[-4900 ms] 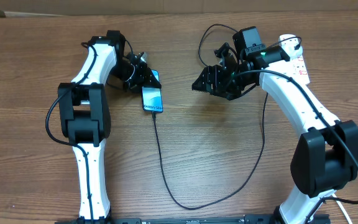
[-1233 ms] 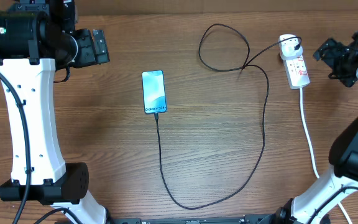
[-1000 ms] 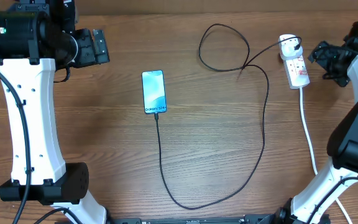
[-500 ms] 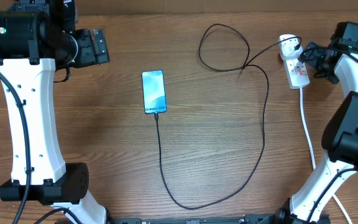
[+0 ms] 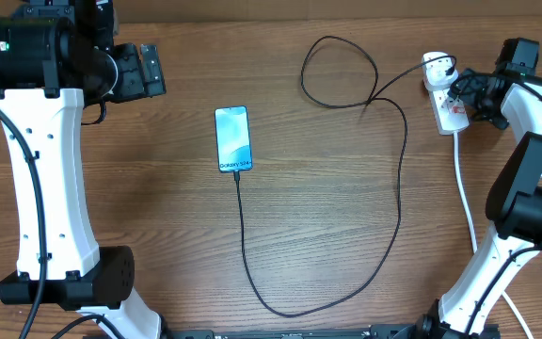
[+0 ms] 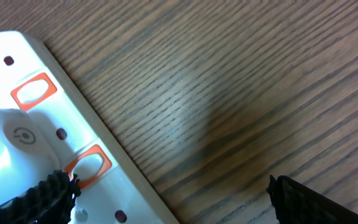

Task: Plug charger to phone and switch on socket
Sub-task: 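Move the right gripper to the white power strip's orange switch, then press down on the orange switch with the right gripper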

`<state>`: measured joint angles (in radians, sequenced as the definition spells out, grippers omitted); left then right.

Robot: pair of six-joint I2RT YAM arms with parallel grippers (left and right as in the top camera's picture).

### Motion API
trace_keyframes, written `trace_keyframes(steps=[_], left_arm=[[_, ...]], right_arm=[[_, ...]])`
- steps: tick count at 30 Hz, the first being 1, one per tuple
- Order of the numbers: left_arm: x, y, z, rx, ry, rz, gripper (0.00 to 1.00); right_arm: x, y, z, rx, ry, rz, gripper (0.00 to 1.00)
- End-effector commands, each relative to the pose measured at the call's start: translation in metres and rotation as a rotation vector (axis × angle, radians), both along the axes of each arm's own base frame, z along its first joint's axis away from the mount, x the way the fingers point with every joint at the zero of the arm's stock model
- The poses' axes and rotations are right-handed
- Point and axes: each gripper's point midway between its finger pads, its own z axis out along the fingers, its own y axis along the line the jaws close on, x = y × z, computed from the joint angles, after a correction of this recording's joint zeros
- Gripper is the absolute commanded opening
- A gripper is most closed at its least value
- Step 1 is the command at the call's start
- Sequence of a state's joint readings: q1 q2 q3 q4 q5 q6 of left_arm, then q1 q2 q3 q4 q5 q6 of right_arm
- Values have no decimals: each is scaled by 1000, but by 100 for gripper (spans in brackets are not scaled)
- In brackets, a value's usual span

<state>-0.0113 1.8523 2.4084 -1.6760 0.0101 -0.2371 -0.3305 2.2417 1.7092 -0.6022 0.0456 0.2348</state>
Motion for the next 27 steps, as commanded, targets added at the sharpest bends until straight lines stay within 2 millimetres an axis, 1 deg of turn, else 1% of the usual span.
trace_keyframes(steps=[1,6,11,21,25,27], left_arm=[[-6,2,9,11,-26,7,100],[-6,2,9,11,-26,7,99],[-6,2,9,11,-26,7,100],[-6,2,9,11,-26,7,100],[-6,2,9,11,-26,7,100],[-6,2,9,11,-26,7,100]], right_arm=[[3,-5,-5,-25,4,-12,100],[5,-5,-8,-18,-5,-30,100],[9,-6,-5,-19,-24,-37,100],[10,-7,-5,-22,-27,-38,100],[9,-7,-8,-20,-20,-38,100],[8,-6,-13,-17,-11,-38,100]])
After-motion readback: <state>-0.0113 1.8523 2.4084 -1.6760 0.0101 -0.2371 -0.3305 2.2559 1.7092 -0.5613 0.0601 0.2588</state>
